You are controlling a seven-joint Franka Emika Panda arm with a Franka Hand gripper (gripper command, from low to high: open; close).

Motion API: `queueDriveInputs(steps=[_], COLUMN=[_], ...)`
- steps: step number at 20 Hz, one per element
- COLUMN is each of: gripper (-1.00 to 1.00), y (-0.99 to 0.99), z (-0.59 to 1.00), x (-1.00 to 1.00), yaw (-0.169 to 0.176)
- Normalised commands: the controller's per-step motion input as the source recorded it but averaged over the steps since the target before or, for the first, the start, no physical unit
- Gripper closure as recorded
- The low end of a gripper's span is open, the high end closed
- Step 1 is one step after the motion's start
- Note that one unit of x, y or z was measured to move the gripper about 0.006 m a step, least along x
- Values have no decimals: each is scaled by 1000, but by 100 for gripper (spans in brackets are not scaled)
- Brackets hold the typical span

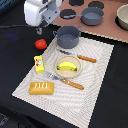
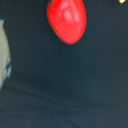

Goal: Interact with the objects in diverse but meaningful ways.

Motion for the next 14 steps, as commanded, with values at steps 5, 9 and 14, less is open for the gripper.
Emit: queueDriveInputs(steps=[5, 9, 14], gripper=[-100, -100, -100], y=[-46, -29, -32], z=[-354, -353, -387], x=[-294, -127, -173], yaw=[142, 69, 59])
